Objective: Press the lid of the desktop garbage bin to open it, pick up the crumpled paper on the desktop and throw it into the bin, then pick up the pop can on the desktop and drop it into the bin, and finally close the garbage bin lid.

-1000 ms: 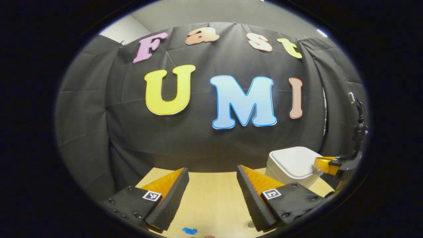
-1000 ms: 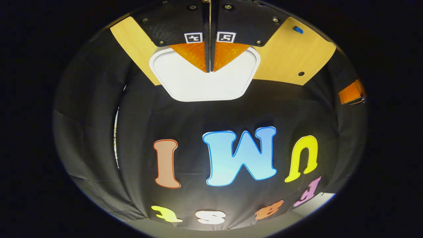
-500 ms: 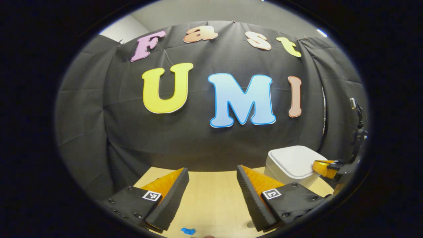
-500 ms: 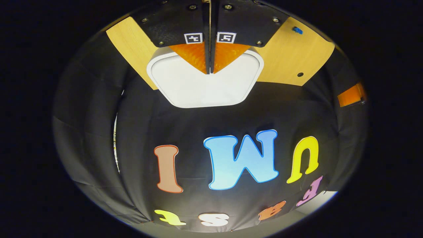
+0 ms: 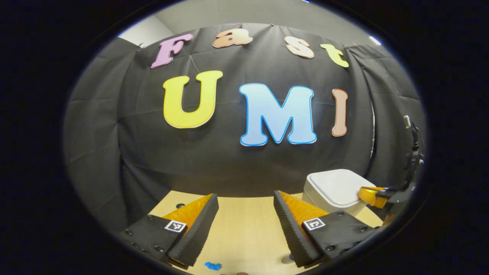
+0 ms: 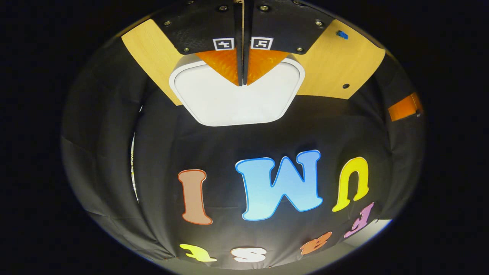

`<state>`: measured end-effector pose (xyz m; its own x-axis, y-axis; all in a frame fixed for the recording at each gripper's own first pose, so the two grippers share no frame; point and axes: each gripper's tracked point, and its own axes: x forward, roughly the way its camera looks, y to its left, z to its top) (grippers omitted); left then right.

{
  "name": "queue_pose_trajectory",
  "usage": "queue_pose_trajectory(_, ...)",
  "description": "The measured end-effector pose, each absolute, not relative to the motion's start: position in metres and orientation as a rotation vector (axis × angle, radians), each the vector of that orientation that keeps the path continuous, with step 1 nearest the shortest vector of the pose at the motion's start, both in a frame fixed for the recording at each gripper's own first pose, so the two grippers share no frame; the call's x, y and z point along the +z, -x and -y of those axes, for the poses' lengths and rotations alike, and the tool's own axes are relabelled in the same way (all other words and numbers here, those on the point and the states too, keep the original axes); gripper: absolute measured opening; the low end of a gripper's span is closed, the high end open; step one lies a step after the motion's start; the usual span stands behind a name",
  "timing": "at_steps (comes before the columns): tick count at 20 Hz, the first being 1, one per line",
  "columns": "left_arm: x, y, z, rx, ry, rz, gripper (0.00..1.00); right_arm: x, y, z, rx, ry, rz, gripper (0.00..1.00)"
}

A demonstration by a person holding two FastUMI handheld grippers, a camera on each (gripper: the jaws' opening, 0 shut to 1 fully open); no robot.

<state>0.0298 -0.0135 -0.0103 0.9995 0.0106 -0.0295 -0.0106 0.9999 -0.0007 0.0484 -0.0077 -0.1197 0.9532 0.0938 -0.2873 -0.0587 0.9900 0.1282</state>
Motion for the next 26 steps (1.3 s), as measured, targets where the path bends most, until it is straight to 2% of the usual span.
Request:
queue_pose_trajectory(4,-0.008,-0.027,0.011,0.013,-0.008,-0.021,0.96,-0.111,-0.045,0.006,0.073,-0.059,-0.279,0.01)
queue_pose_trajectory(14,-0.002,-0.017,0.009,0.017,-0.011,-0.001,0.96,-0.06,-0.041,0.006,0.064,-0.114,-0.161,0.01)
queue_pose_trajectory(26,-0.003,-0.008,0.005,0.029,0.001,0.002,0.96,-0.05,-0.032,0.005,0.073,-0.117,-0.142,0.01)
